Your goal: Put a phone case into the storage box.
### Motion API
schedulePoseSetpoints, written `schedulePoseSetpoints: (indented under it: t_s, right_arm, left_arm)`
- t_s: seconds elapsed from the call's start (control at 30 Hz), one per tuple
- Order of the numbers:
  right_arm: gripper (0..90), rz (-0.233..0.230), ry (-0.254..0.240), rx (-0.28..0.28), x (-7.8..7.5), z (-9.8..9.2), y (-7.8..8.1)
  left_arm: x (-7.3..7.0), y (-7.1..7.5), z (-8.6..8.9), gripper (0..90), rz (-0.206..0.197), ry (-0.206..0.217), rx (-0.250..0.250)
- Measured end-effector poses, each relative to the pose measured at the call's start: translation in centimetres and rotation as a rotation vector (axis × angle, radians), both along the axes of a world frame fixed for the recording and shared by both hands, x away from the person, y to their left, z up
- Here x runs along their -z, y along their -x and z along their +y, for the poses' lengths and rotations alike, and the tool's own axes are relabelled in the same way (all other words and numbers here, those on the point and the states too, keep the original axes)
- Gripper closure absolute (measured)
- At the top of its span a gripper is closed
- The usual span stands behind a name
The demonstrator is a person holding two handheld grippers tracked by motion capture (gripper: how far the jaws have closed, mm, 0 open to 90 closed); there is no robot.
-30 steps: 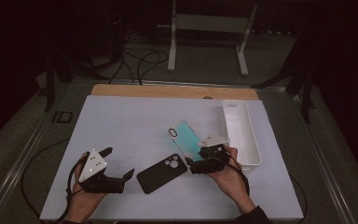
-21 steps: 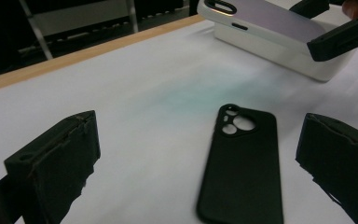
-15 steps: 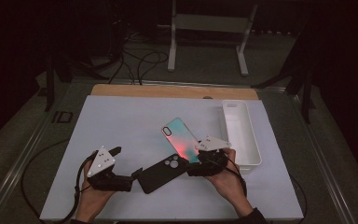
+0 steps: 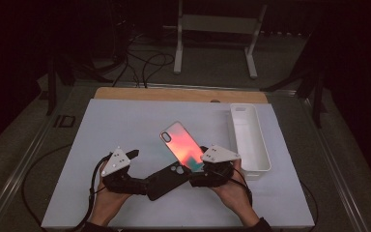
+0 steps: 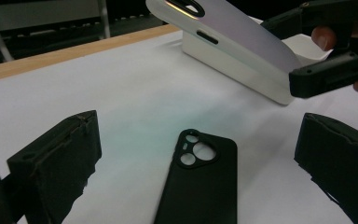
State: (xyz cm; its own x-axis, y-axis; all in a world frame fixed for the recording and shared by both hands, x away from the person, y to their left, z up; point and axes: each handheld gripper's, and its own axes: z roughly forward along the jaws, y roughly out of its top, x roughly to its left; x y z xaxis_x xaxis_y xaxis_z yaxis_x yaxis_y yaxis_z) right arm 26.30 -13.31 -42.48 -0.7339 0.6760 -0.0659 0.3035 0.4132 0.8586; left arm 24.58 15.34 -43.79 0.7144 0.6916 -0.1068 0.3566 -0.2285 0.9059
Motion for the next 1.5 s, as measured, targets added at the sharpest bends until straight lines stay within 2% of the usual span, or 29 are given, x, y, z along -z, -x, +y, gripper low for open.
schedulePoseSetpoints:
  t_s: [0.23, 0.37, 0.7, 0.9, 1.13, 1.33, 1.37, 1.5]
  right_arm:
    - [16.5, -0.023, -0.023, -0.031, 0.1, 0.9, 0.5]
    - [16.6, -0.031, -0.025, -0.048, 0.2, 1.4, 0.7]
    - [16.6, -0.045, -0.039, -0.067, 0.1, 1.8, 1.0]
    - [16.6, -0.054, -0.052, -0.073, 0.0, 2.0, 1.1]
    - [16.6, -0.065, -0.068, -0.085, 0.0, 2.2, 1.4]
    - [16.6, -0.071, -0.062, -0.093, 0.0, 2.3, 1.5]
    - [16.6, -0.066, -0.067, -0.096, 0.2, 2.2, 1.4]
    - [16.6, -0.068, -0.06, -0.108, 0.3, 2.3, 1.6]
  left_arm:
    - [-0.2, -0.2, -0.2, 2.8, 0.013, 0.031, 0.01]
    - [-0.3, -0.2, -0.2, 3.8, 0.016, 0.036, 0.013]
    - [-0.4, -0.4, -0.4, 6.2, 0.037, 0.061, 0.009]
    - [-0.5, -0.5, -1.0, 10.6, 0.041, 0.073, 0.002]
    - [-0.6, -0.7, -1.8, 15.5, 0.065, 0.107, 0.03]
    - [-0.7, -0.9, -2.1, 22.7, 0.081, 0.151, 0.059]
    - [-0.7, -1.0, -2.1, 28.1, 0.085, 0.161, 0.065]
    - [-0.7, -1.1, -2.2, 35.2, 0.089, 0.177, 0.078]
